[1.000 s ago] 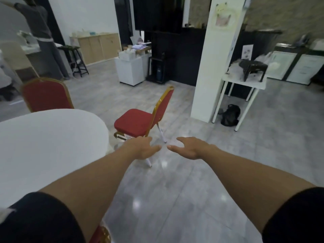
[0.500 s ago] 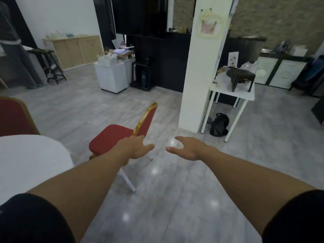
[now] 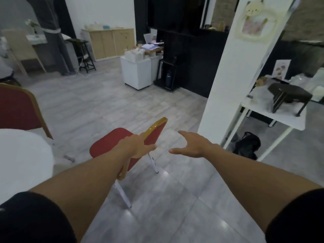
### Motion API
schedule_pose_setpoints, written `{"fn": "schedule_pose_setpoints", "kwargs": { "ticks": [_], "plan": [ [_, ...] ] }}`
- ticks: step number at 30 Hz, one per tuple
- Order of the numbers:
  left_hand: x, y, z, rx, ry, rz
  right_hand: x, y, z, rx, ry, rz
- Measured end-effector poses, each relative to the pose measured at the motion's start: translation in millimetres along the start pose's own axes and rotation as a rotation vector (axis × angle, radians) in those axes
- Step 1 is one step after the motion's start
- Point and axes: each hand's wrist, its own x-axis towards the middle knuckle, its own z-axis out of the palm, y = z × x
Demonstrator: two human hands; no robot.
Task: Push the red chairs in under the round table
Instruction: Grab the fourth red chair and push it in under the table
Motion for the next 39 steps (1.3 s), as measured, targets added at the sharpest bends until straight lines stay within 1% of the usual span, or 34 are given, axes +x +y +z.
{"fn": "schedule_pose_setpoints", "kwargs": {
  "ticks": [6, 10, 14, 16, 19, 21, 26, 28, 30, 35, 37, 39],
  "plan": [
    [76.8, 3.8, -1.3, -0.046, -0.017, -0.125, 106.6, 15.3, -21.4, -0.026, -0.063, -0.141],
    [134.8, -4.9, 7.2, -0.101, -0.043, -0.188, 193.1, 21.8, -18.0, -0.057, -0.096, -0.213],
    [171.1, -17.3, 23.6, -0.205, -0.129, -0.238, 256.5, 24.5, -1.3, -0.175, -0.126, -0.302],
    [188.8, -28.9, 38.1, -0.236, -0.189, -0.279, 288.3, 24.4, 8.3, -0.229, -0.196, -0.363],
    [202.3, -43.1, 54.7, -0.248, -0.186, -0.284, 324.7, 21.0, 14.0, -0.323, -0.284, -0.459],
    [208.7, -50.4, 66.1, -0.273, -0.212, -0.301, 348.8, 14.3, 18.2, -0.382, -0.355, -0.535],
    [220.4, -49.3, 79.7, -0.38, -0.41, -0.408, 388.8, -2.3, 32.0, -0.483, -0.519, -0.668],
    [224.5, -50.5, 77.8, -0.392, -0.463, -0.423, 400.1, -2.8, 34.5, -0.497, -0.582, -0.717],
    [225.2, -47.7, 77.3, -0.434, -0.464, -0.475, 411.2, -2.9, 34.9, -0.514, -0.635, -0.79],
    [222.8, -19.0, 70.9, -0.518, -0.366, -0.61, 429.9, 3.1, 32.3, -0.551, -0.688, -0.935],
    [222.4, 5.7, 69.6, -0.56, -0.333, -0.657, 436.9, 13.3, 29.5, -0.577, -0.718, -1.0],
    [221.9, 32.2, 73.3, -0.61, -0.293, -0.703, 444.8, 21.7, 25.1, -0.594, -0.715, -1.094]
  ]
}}
